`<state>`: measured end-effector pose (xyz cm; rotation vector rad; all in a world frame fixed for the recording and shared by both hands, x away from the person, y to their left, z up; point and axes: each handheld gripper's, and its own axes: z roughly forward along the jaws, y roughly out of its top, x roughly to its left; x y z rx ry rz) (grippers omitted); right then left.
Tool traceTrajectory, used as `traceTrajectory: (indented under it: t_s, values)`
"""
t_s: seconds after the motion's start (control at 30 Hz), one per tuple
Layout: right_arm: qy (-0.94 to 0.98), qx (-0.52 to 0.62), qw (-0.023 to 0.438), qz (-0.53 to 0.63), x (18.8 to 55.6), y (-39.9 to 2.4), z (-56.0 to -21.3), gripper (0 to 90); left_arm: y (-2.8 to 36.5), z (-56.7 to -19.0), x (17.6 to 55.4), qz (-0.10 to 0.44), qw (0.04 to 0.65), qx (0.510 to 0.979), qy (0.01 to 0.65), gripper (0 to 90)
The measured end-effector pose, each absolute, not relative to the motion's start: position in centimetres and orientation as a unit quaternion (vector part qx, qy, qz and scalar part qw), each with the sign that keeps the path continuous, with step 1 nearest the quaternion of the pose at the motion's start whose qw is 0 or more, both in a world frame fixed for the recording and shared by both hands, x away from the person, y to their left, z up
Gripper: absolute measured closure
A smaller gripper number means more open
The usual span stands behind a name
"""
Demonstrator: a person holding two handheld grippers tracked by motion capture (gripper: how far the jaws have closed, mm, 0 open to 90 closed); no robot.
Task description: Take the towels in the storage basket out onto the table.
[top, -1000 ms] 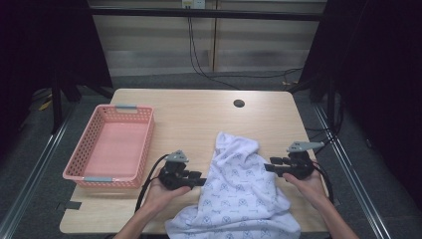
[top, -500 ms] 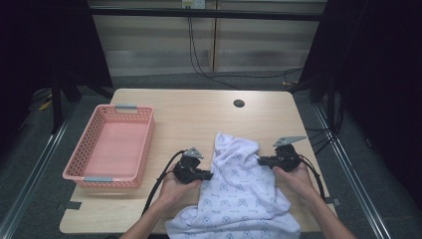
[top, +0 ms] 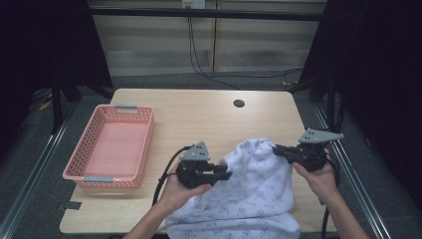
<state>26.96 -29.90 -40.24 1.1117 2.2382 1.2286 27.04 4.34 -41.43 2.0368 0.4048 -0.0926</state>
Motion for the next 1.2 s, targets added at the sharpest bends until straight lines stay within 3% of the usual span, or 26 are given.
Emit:
traceTrajectory:
  t_s: [0.13, 0.27, 0.47, 0.53, 0.6, 0.67, 1.03, 1.2]
  values:
    - [0.797, 0.424, 0.158, 0.4, 25.5, -31.9, -43.3, 86.8, 5.4, -44.1, 28.6, -0.072, 0.511, 0.83, 0.212, 64.8]
    - [0.798, 0.448, 0.13, 0.383, 24.4, -33.2, -46.0, 86.7, 5.7, -46.5, 30.5, -0.051, 0.449, 0.853, 0.262, 66.2]
    - [0.799, 0.459, 0.119, 0.37, 24.5, -33.5, -47.6, 86.2, 3.1, -49.1, 29.2, -0.094, 0.407, 0.883, 0.213, 57.0]
    - [0.797, 0.46, 0.112, 0.374, 24.8, -33.5, -47.6, 85.8, 2.9, -49.2, 28.2, -0.089, 0.388, 0.897, 0.194, 63.7]
    - [0.798, 0.458, 0.111, 0.376, 24.8, -33.1, -47.6, 85.8, 3.3, -49.2, 27.6, -0.077, 0.389, 0.897, 0.193, 80.5]
    - [0.8, 0.453, 0.111, 0.377, 24.7, -32.8, -47.5, 85.8, 4.0, -49.0, 27.3, -0.074, 0.378, 0.901, 0.201, 88.1]
    - [0.812, 0.417, 0.082, 0.4, 22.9, -31.2, -47.1, 82.5, 14.9, -45.9, 23.5, -0.056, 0.45, 0.85, 0.268, 89.1]
    - [0.81, 0.409, 0.084, 0.413, 22.9, -30.9, -46.4, 68.5, 13.5, -46.4, 26.7, -0.046, 0.457, 0.843, 0.28, 76.0]
